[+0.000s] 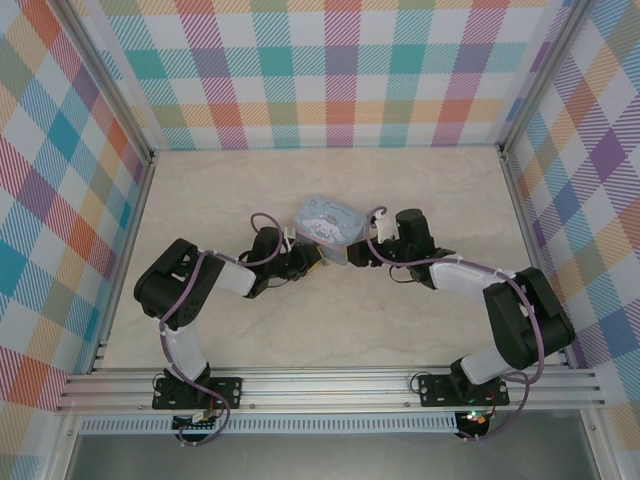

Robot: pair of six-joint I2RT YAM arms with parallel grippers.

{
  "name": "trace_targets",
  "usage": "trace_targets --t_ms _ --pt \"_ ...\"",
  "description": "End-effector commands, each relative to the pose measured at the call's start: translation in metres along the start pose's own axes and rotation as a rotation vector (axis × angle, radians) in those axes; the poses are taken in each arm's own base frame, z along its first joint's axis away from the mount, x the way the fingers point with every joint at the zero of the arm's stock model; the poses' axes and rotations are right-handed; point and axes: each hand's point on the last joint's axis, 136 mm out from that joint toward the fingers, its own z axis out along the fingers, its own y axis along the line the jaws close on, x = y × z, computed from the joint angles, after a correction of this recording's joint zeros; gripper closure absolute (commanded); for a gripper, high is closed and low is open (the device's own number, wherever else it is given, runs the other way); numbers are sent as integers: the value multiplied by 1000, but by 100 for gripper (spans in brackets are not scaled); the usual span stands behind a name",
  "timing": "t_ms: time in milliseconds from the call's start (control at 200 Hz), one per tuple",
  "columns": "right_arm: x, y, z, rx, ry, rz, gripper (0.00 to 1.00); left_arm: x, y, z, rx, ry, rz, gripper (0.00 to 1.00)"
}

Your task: Unlock a padlock with a key

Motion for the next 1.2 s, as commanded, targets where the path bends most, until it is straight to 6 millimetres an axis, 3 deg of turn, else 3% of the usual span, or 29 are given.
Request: trace_targets --t_ms 0,215,440,685,745,895,1065,1195 --pt "-13 -9 -8 49 -26 62 35 4 15 -5 -65 -11 26 65" --pt "-23 -18 -16 61 -60 147 24 -3 5 -28 -86 -56 105 48" --pt "-26 -23 -16 58 -62 209 11 -27 -10 -61 -121 -134 157 37" --pt "-21 -26 -7 37 -32 309 6 -79 -19 -93 -139 -225 160 29" --pt "-18 -27 -2 24 -23 333 5 -97 -22 -97 -127 -239 158 22" --pt "-17 -28 7 -6 -19 377 5 -132 -22 -94 -139 -269 191 14" --pt "-16 -29 17 -28 -6 403 5 -145 -32 -61 -57 -174 207 13" --pt "-21 -31 24 -34 -5 410 5 -146 -36 -39 14 -108 177 25"
